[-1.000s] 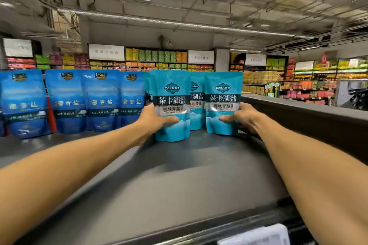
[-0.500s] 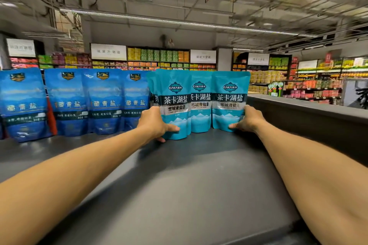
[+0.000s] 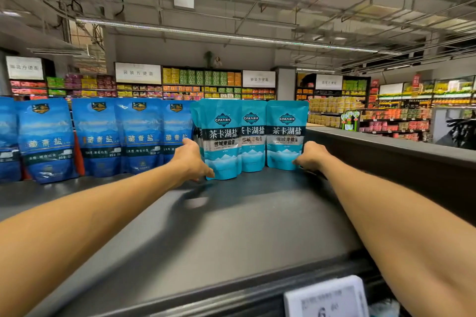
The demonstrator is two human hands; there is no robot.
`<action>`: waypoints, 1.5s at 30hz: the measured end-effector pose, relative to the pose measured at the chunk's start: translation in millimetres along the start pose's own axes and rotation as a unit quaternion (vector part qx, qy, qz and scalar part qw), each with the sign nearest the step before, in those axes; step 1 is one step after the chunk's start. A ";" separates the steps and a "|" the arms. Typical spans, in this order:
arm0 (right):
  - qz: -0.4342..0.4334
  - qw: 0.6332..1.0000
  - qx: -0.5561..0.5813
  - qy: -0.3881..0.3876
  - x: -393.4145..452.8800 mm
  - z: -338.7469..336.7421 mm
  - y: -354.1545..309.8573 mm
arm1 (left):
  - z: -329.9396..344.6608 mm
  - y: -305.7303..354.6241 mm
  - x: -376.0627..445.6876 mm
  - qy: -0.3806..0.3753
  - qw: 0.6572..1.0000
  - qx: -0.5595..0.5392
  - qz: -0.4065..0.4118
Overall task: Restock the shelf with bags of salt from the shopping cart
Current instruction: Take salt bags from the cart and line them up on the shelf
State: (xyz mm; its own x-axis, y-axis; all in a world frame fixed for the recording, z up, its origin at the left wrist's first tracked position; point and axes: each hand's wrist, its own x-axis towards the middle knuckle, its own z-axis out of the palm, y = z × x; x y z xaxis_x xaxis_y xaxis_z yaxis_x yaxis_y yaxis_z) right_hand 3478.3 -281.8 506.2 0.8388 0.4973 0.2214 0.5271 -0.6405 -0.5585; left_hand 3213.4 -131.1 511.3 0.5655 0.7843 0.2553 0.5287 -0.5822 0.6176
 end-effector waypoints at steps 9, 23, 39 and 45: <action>-0.095 0.990 0.097 0.028 -106.2 -60.2 4.0 | -25.7 39.7 -90.1 0.068 0.992 -0.042 0.098; -0.116 0.905 0.347 0.219 -437.5 -107.4 210.8 | 142.0 131.2 -363.1 -0.192 0.847 -0.415 0.272; 0.627 0.674 0.240 0.306 -763.2 88.3 562.2 | 559.0 20.9 -650.1 -0.708 0.691 -0.029 0.142; 0.754 0.602 0.256 0.061 -835.0 214.0 625.5 | 655.9 -72.4 -702.1 -0.675 0.683 0.208 0.188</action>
State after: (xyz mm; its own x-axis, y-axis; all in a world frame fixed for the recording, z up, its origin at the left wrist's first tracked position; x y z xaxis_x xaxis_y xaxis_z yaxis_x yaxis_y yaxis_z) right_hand 3078.5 -972.5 -199.1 0.3314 -0.4895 -0.8066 -0.9307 -0.0297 -0.3645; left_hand 3193.3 -780.1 -200.5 0.6307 -0.1853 -0.7535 0.1613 -0.9186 0.3609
